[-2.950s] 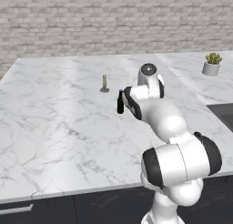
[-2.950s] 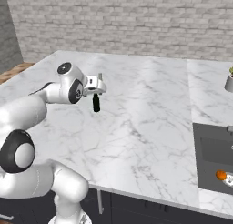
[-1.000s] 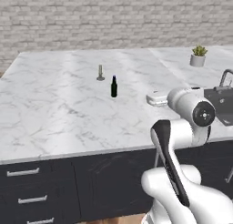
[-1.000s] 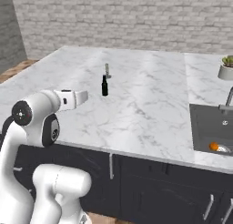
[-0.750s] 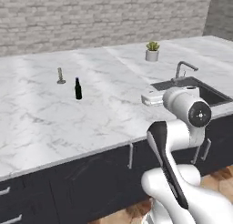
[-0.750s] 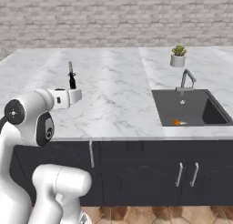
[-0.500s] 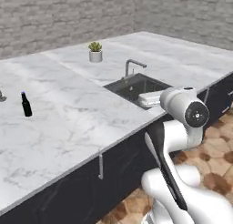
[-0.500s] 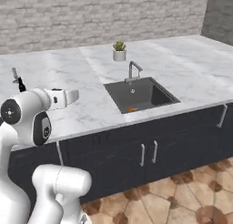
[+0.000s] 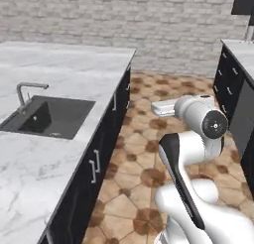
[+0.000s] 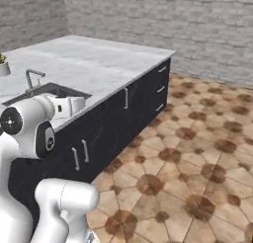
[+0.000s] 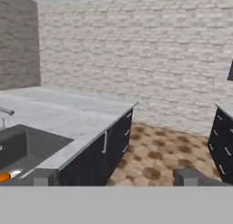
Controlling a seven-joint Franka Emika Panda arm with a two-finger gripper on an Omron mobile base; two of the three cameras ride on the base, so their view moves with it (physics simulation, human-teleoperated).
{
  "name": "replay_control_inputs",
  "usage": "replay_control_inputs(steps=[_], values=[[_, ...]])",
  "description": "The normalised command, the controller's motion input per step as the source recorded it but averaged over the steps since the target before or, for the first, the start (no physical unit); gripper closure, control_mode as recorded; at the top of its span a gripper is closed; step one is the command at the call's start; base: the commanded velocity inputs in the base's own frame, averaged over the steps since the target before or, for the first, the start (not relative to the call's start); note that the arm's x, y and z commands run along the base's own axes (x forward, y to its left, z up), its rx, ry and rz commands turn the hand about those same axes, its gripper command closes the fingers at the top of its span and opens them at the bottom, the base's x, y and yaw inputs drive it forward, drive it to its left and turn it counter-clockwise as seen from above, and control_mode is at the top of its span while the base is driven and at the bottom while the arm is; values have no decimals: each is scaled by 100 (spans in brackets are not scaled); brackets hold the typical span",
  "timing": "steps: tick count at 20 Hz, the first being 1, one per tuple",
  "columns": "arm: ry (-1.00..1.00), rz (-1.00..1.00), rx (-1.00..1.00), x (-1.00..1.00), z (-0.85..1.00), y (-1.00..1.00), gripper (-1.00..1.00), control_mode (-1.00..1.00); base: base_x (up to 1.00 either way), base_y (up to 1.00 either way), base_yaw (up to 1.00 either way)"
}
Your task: Open the cabinet directly in front. Then move the beer and the cup to the dining counter with the candle on it.
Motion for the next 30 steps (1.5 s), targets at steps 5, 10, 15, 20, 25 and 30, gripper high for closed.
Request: replay_control_inputs(steps=[5, 10, 15, 20, 25, 30], values=[[0, 0, 0, 0, 0, 0, -100, 100, 0, 0, -100], [0, 0, 0, 0, 0, 0, -100, 100, 20, 23, -78], [0, 0, 0, 0, 0, 0, -100, 100, 92, 61, -15], [0, 0, 0, 0, 0, 0, -100, 100, 100, 99, -4], [0, 0, 0, 0, 0, 0, -100, 100, 100, 75, 0], [0, 0, 0, 0, 0, 0, -100, 100, 100, -2, -2]])
